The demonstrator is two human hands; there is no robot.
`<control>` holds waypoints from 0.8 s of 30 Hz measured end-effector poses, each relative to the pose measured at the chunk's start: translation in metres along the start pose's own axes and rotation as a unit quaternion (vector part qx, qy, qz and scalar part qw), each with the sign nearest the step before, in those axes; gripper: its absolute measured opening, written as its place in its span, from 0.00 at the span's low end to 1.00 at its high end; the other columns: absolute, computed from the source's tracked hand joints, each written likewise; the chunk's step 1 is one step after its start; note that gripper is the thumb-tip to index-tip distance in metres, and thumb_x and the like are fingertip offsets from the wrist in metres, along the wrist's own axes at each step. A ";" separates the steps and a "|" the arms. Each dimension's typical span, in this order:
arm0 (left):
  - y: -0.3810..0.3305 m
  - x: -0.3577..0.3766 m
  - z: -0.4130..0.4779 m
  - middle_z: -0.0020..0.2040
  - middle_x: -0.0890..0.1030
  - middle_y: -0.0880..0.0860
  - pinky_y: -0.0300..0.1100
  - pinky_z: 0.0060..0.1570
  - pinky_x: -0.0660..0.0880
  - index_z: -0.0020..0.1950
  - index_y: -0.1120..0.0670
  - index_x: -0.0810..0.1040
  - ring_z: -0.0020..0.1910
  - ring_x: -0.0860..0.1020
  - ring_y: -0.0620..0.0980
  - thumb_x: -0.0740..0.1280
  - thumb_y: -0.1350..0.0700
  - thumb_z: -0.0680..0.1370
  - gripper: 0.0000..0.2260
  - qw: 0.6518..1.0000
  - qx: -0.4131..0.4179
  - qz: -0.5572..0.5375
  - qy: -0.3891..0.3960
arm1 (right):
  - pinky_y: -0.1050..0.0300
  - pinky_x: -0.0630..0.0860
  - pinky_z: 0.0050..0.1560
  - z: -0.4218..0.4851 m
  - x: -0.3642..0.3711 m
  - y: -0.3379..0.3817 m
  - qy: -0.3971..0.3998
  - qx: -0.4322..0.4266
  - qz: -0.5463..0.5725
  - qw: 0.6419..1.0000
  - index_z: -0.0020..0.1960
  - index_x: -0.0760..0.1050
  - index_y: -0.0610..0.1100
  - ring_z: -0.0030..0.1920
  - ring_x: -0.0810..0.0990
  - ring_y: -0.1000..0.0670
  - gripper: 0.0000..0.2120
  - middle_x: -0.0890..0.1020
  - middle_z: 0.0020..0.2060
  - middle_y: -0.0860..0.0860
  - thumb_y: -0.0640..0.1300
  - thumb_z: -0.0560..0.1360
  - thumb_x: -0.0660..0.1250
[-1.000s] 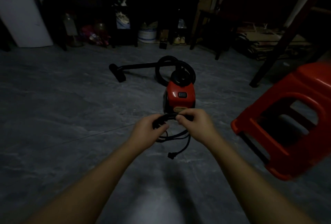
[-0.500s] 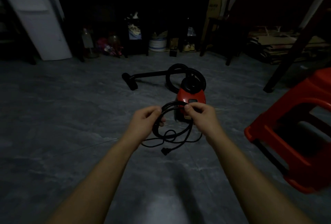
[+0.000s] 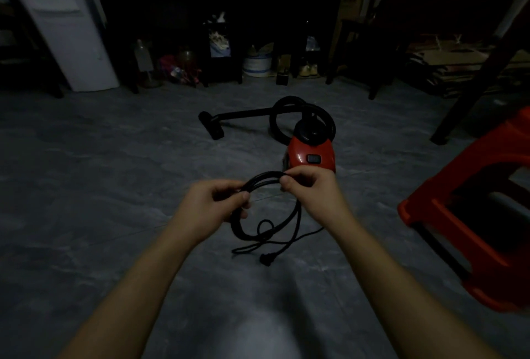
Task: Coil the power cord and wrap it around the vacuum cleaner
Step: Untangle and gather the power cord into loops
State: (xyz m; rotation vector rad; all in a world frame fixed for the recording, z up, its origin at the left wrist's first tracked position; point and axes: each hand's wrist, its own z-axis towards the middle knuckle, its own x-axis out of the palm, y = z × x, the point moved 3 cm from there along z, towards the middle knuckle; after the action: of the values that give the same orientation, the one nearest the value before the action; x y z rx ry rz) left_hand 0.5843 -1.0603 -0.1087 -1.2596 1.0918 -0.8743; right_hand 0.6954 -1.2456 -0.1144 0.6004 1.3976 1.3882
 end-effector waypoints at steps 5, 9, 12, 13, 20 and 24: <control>-0.002 0.011 0.007 0.40 0.85 0.56 0.34 0.35 0.78 0.52 0.55 0.83 0.36 0.85 0.48 0.68 0.64 0.79 0.06 1.000 0.016 -0.011 -0.012 | 0.64 0.79 0.49 0.002 -0.008 -0.012 -0.013 0.025 -0.017 0.999 0.53 0.83 0.48 0.48 0.83 0.57 0.08 0.85 0.45 0.54 0.44 0.74 0.74; -0.003 0.018 0.013 0.38 0.85 0.55 0.35 0.34 0.78 0.52 0.56 0.83 0.34 0.83 0.47 0.67 0.64 0.79 0.07 0.996 0.023 -0.074 -0.048 | 0.56 0.81 0.51 0.000 -0.017 -0.033 -0.042 0.073 -0.053 0.995 0.59 0.80 0.49 0.49 0.83 0.53 0.14 0.83 0.49 0.52 0.45 0.74 0.74; 0.000 0.019 0.015 0.37 0.85 0.54 0.39 0.37 0.81 0.51 0.54 0.83 0.35 0.84 0.49 0.66 0.64 0.79 0.08 0.990 0.019 -0.119 -0.073 | 0.54 0.81 0.50 -0.003 -0.019 -0.051 -0.034 0.117 -0.090 0.988 0.59 0.80 0.46 0.48 0.82 0.53 0.13 0.83 0.52 0.50 0.45 0.75 0.73; 0.000 0.019 0.016 0.38 0.85 0.55 0.40 0.38 0.82 0.51 0.54 0.83 0.36 0.84 0.50 0.66 0.64 0.80 0.07 0.988 0.017 -0.128 -0.079 | 0.53 0.82 0.51 -0.004 -0.018 -0.055 -0.030 0.132 -0.101 0.986 0.59 0.80 0.45 0.48 0.82 0.52 0.14 0.83 0.52 0.49 0.45 0.75 0.73; 0.004 0.015 0.019 0.42 0.86 0.54 0.48 0.44 0.83 0.52 0.49 0.82 0.43 0.86 0.53 0.67 0.59 0.80 0.07 0.983 -0.004 -0.155 -0.098 | 0.48 0.83 0.49 -0.007 -0.005 -0.068 0.026 0.183 -0.154 0.971 0.40 0.80 0.51 0.42 0.84 0.51 0.06 0.84 0.37 0.53 0.49 0.76 0.71; 0.009 0.010 0.020 0.43 0.86 0.54 0.49 0.46 0.82 0.54 0.51 0.83 0.45 0.86 0.53 0.66 0.59 0.81 0.07 0.981 -0.010 -0.159 -0.114 | 0.54 0.84 0.42 -0.005 0.000 -0.064 0.030 0.222 -0.028 0.974 0.46 0.82 0.38 0.41 0.86 0.47 0.08 0.86 0.42 0.42 0.43 0.77 0.70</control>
State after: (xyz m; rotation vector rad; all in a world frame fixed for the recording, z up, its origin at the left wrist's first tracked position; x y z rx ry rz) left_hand 0.6058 -1.0632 -0.1199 -1.5372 0.7300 -0.9300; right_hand 0.7107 -1.2610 -0.1753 0.8043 1.7773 1.0583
